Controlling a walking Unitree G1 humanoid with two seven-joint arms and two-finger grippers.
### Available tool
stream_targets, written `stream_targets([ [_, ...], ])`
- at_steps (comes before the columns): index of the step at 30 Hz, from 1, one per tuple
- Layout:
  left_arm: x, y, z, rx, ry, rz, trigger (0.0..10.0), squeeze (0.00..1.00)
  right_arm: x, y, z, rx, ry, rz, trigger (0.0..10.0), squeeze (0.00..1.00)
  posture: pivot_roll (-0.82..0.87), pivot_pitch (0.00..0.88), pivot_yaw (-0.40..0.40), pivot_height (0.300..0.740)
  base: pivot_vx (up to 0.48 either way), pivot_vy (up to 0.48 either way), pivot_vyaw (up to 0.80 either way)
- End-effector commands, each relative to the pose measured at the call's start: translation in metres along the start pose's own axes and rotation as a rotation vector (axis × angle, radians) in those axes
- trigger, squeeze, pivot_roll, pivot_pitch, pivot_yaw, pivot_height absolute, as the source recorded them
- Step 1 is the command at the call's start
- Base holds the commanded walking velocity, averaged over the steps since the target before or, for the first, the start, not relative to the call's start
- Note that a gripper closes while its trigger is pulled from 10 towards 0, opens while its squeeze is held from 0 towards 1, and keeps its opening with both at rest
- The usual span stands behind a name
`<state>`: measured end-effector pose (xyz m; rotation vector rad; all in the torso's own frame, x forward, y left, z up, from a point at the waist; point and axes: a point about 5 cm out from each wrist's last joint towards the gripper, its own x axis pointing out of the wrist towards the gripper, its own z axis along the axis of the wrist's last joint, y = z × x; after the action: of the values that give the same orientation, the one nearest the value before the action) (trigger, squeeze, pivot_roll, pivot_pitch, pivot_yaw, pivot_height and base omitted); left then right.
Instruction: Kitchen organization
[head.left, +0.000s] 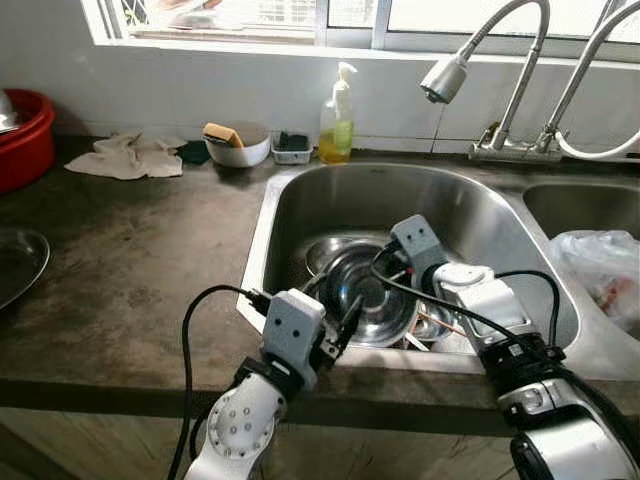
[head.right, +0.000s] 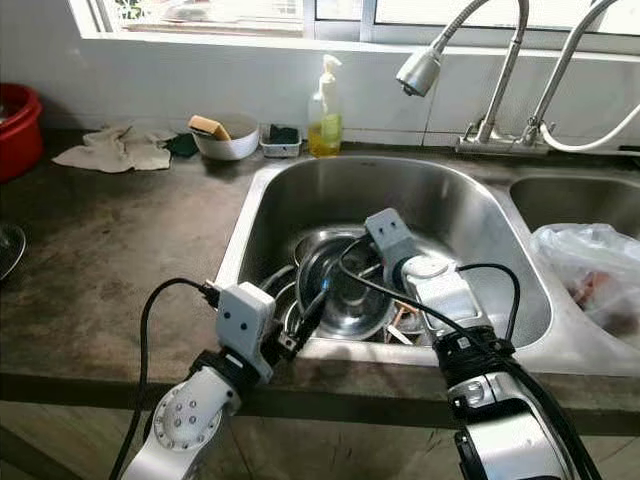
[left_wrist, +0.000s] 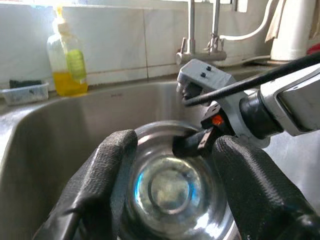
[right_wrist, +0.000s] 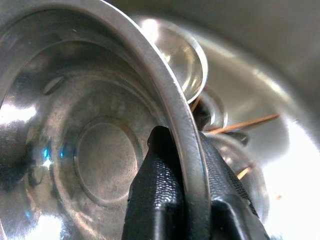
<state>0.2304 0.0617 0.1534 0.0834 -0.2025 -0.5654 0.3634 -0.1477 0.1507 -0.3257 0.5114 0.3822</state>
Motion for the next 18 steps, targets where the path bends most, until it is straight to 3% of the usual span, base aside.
stream_targets([
  [1,-0.001,-0.002,0.005,0.012,-0.008,-0.007,10.0,0.0,0.0,-0.001,0.0,-0.009,0.01,0.006,10.0,0.0,0.03,0.076,-0.058,0.74,0.0,0.0,0.0],
  [2,-0.001,-0.001,0.005,0.013,-0.006,-0.007,10.0,0.0,0.001,-0.001,-0.001,-0.008,0.012,0.01,10.0,0.0,0.03,0.076,-0.058,0.74,0.0,0.0,0.0],
  [3,-0.002,-0.001,0.005,0.013,-0.004,-0.007,10.0,0.0,0.001,-0.001,-0.002,-0.004,0.015,0.009,10.0,1.0,0.04,0.073,-0.054,0.74,0.0,0.0,0.0],
  [12,-0.001,-0.001,0.005,0.016,-0.001,-0.011,10.0,0.0,0.0,-0.004,-0.003,0.008,0.012,-0.003,10.0,1.0,0.03,0.062,-0.051,0.74,0.0,0.0,0.0],
  [18,0.002,0.002,0.006,0.024,-0.008,-0.009,10.0,0.0,-0.009,-0.008,0.015,0.061,-0.127,-0.064,10.0,1.0,0.03,0.042,-0.052,0.74,0.0,0.0,0.0],
])
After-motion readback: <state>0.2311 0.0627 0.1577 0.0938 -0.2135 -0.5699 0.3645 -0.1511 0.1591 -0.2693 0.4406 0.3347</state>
